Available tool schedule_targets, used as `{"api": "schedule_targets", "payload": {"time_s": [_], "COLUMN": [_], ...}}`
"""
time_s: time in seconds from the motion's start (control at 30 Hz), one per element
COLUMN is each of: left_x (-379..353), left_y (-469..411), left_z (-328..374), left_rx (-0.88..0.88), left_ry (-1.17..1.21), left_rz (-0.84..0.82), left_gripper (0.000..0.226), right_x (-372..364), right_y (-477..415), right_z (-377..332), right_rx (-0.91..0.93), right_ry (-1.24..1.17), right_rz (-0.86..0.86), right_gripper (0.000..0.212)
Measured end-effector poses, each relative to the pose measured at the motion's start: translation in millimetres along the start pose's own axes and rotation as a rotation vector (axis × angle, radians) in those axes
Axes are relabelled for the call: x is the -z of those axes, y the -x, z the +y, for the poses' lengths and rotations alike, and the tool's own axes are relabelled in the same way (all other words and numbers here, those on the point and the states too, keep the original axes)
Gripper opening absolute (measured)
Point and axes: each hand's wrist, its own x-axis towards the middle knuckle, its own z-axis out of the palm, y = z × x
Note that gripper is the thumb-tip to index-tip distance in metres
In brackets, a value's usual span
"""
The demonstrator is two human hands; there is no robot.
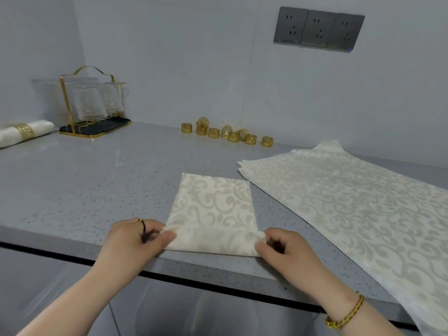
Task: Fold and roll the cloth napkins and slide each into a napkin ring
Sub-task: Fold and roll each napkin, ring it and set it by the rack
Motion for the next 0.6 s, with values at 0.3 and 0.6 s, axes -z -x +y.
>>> {"api": "schedule_targets", "payload": {"time_s": [0.3,0.6], "left_x": [1.0,-2.8], "left_y": [-10.7,-20.9], "left_z": [23.2,9.7], "left_rx": [-0.001,-0.48], "left_ry": [-0.389,-0.427], "left_rz": [-0.039,-0.017], "left_gripper": [0.034,0.021], "right_x": [-12.5,-14.4], "right_y": [-10.1,-16.9], "right_z": [-14.2,-5.1], "right_rx": [-0.051,0.168], "right_ry": [0.392,0.477], "right_rz": [0.07,0.215], "right_gripper": [0.028,0.023]}}
